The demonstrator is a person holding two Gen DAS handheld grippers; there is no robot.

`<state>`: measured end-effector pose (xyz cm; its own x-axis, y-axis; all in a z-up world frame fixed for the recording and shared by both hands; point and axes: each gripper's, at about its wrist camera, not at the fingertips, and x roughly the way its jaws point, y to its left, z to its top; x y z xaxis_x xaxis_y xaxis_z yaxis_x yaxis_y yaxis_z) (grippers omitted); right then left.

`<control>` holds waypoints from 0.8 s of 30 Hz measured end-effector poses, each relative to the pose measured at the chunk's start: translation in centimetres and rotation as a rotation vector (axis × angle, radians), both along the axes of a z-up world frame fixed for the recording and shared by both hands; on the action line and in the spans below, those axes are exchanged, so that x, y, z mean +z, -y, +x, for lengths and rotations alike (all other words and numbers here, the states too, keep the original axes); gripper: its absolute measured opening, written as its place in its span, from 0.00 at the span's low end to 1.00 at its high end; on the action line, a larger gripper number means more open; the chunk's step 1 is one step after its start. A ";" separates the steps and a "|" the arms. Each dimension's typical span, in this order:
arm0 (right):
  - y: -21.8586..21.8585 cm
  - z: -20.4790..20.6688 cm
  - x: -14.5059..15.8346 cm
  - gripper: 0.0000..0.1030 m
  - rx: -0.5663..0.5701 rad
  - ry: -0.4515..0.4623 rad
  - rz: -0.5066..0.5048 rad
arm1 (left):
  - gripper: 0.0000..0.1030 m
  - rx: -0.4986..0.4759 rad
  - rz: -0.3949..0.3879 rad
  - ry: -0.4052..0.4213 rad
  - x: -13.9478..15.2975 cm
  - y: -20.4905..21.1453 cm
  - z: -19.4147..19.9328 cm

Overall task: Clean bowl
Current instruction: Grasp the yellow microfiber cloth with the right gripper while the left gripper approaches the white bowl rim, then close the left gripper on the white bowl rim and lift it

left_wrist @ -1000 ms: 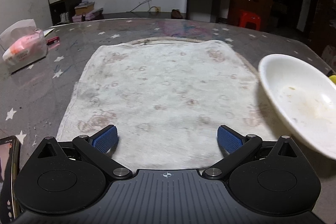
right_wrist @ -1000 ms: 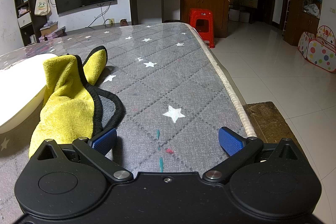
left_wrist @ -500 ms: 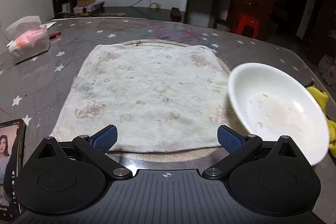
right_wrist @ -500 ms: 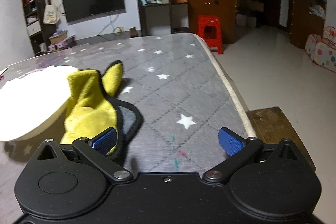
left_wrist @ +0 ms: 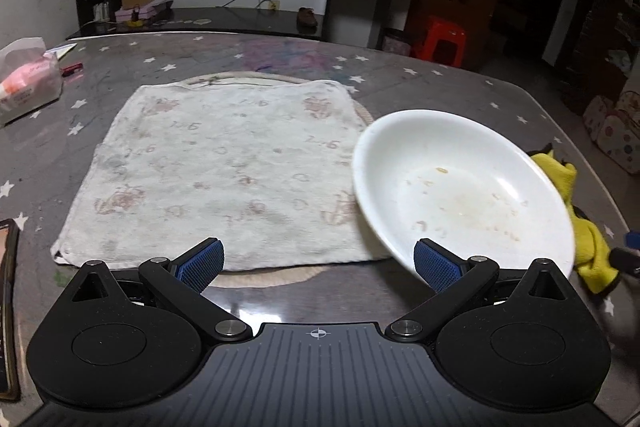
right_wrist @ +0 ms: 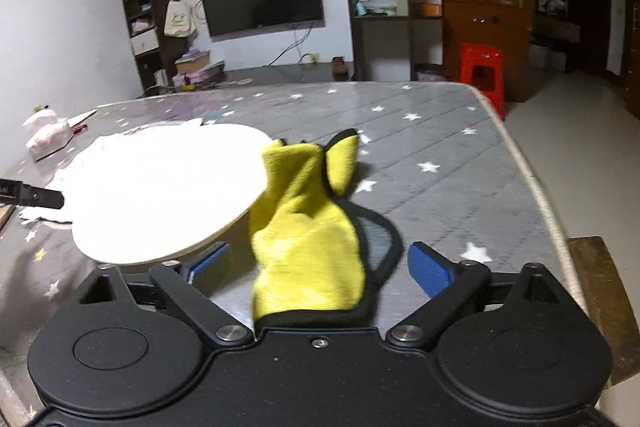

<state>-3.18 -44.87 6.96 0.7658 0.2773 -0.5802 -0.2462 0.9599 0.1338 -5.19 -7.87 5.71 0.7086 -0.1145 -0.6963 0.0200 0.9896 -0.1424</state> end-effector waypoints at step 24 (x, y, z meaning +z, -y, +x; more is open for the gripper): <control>-1.6 1.8 -2.4 0.48 0.006 -0.036 -0.063 | 0.96 -0.030 -0.032 -0.063 -1.1 5.6 1.5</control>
<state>-1.39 -43.22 4.56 0.7423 0.2441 -0.6240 -0.2484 0.9652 0.0821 -3.71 -13.45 4.63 0.6592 -0.1577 -0.7352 0.0394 0.9837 -0.1756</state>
